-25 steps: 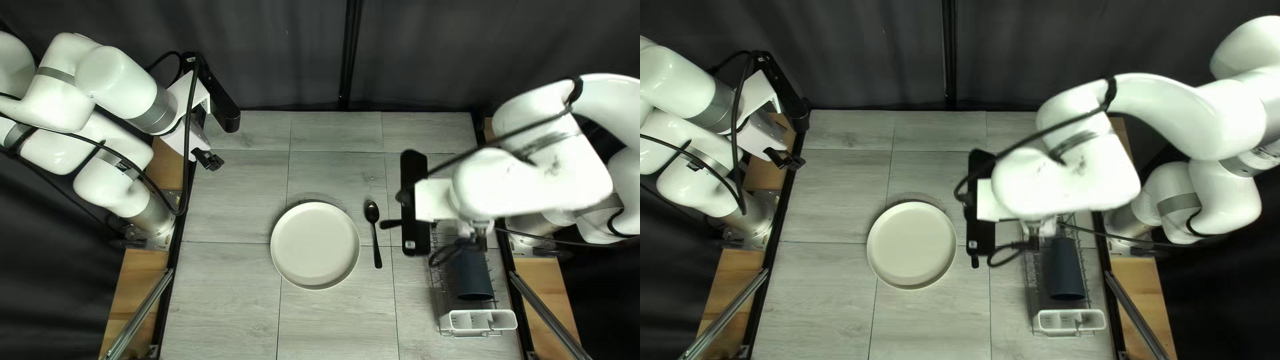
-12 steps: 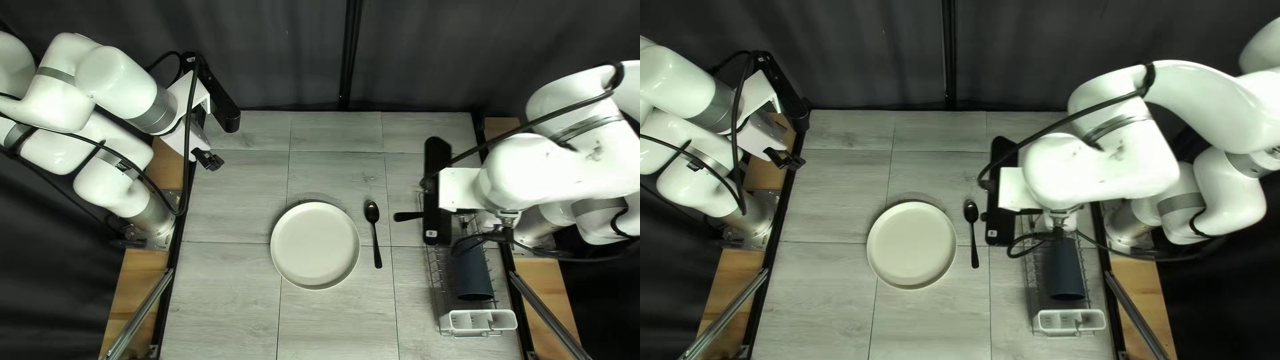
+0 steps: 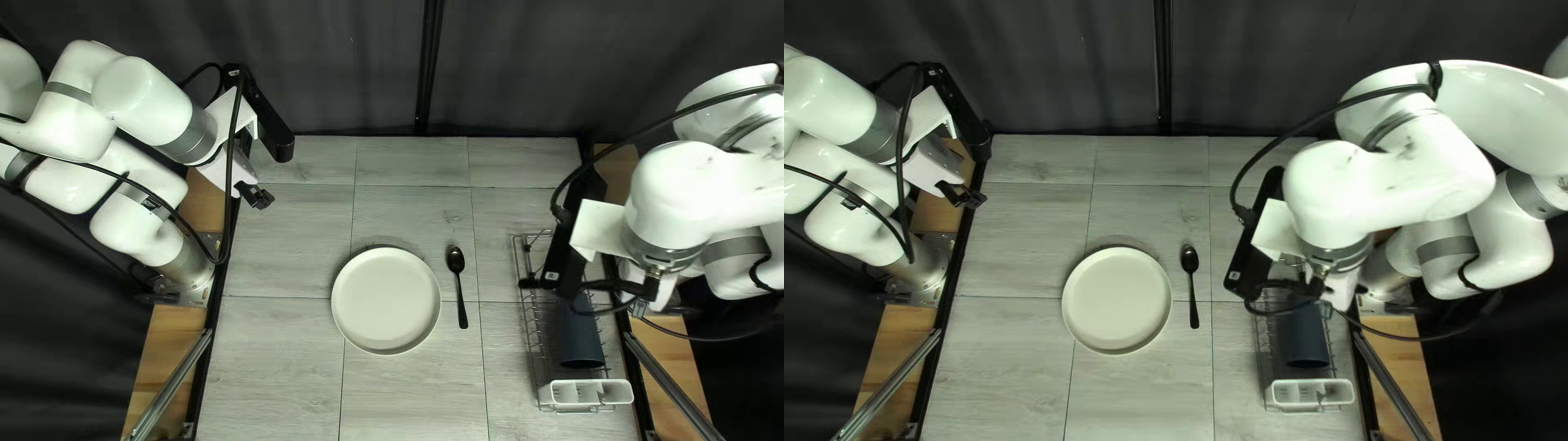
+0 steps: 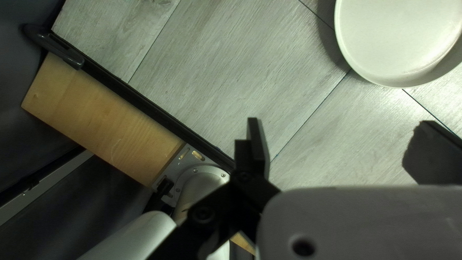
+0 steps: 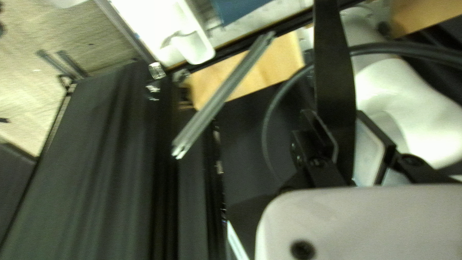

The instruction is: Pick up and place plate onto table. Place down one fork to the left of the plate. Place spoon and knife to the right of the plate. Place cup above the knife and spoon

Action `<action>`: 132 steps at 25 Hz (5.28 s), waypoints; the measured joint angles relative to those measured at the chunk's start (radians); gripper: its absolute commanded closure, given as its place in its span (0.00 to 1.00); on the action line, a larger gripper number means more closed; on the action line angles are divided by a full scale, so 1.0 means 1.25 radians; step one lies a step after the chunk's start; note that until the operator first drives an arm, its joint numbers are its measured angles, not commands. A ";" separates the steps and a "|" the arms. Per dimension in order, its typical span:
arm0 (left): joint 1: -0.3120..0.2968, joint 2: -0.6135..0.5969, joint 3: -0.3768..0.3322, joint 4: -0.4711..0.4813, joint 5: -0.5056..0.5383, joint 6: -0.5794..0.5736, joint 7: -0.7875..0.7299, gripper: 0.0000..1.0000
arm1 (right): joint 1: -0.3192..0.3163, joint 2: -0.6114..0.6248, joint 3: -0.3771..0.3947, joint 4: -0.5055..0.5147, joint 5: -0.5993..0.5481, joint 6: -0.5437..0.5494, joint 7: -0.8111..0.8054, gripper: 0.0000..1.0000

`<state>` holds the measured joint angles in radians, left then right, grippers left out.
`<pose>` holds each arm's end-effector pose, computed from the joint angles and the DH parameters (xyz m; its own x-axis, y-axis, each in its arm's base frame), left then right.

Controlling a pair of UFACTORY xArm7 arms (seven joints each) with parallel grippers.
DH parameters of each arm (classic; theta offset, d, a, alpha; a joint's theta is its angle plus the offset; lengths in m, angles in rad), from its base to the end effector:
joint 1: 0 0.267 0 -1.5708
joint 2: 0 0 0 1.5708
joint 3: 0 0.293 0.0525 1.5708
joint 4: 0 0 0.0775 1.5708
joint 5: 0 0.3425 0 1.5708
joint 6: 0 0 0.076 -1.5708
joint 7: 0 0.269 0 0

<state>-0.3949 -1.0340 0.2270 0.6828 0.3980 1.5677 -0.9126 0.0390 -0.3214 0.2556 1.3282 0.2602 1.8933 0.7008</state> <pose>0.2399 0.0551 0.3303 0.7594 0.6049 0.2394 0.6259 -0.7798 -0.0150 0.2673 0.1625 0.3867 0.8845 -0.3547 -0.3031 -0.3657 -0.9305 0.0220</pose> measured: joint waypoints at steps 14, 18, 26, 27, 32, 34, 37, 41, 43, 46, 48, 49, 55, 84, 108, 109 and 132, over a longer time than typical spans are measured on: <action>0.000 0.000 0.000 0.000 0.000 0.000 0.000 0.00 | 0.017 0.022 0.054 -0.040 -0.225 -0.223 -0.163 1.00; 0.000 0.000 0.000 0.000 0.000 0.000 0.000 0.00 | -0.004 0.020 -0.002 -0.073 -0.265 -0.226 -0.308 1.00; 0.000 0.000 0.000 0.000 0.000 0.000 0.000 0.00 | -0.012 0.016 -0.020 -0.087 -0.275 -0.229 -0.344 1.00; 0.000 0.000 0.000 0.000 0.000 0.000 0.000 0.00 | -0.011 0.016 -0.023 -0.091 -0.278 -0.231 -0.358 1.00; 0.000 0.000 0.000 0.000 0.000 0.000 0.000 0.00 | -0.004 -0.009 -0.089 -0.129 -0.281 -0.255 -0.665 1.00; 0.000 0.000 0.000 0.000 0.000 0.000 0.000 0.00 | 0.000 -0.025 -0.128 -0.154 -0.278 -0.267 -0.785 1.00; 0.000 0.000 0.000 0.000 0.000 0.000 0.000 0.00 | 0.004 -0.038 -0.156 -0.178 -0.274 -0.276 -0.849 1.00; 0.000 0.000 0.000 0.000 0.000 0.000 0.000 0.00 | 0.005 -0.040 -0.159 -0.180 -0.274 -0.277 -0.855 1.00; 0.000 0.000 0.000 0.000 0.000 0.000 0.000 0.00 | 0.007 -0.036 -0.153 -0.180 -0.289 -0.274 -0.864 1.00; 0.000 0.000 0.000 0.000 0.000 0.000 0.000 0.00 | 0.021 -0.031 -0.146 -0.180 -0.325 -0.258 -0.938 1.00; 0.000 0.000 0.000 0.000 0.000 0.000 0.000 0.00 | 0.037 -0.052 -0.155 -0.206 -0.342 -0.268 -1.043 1.00; 0.000 0.000 0.000 0.000 0.000 0.000 0.000 0.00 | 0.044 -0.068 -0.164 -0.225 -0.350 -0.279 -1.099 1.00; 0.000 0.000 0.000 0.000 0.000 0.000 0.000 0.00 | 0.062 -0.117 -0.194 -0.279 -0.371 -0.316 -1.213 1.00; 0.000 0.000 0.000 0.000 0.000 0.000 0.000 0.00 | 0.126 0.009 -0.347 -0.501 -0.363 -0.752 -1.782 1.00; 0.000 0.000 0.000 0.000 0.000 0.000 0.000 0.00 | 0.109 0.151 -0.430 -0.584 -0.255 -1.016 -1.930 1.00; 0.000 0.000 0.000 0.000 0.000 0.000 0.000 0.00 | 0.109 0.157 -0.433 -0.589 -0.245 -1.027 -1.941 1.00; 0.000 0.000 0.000 0.000 0.000 0.000 0.000 0.00 | 0.093 0.309 -0.467 -0.607 -0.003 -1.132 -2.164 0.43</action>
<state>-0.3949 -1.0340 0.2270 0.6828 0.3980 1.5677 -0.9126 0.1552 0.0643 -0.3280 0.5696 0.2567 0.4784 -2.0045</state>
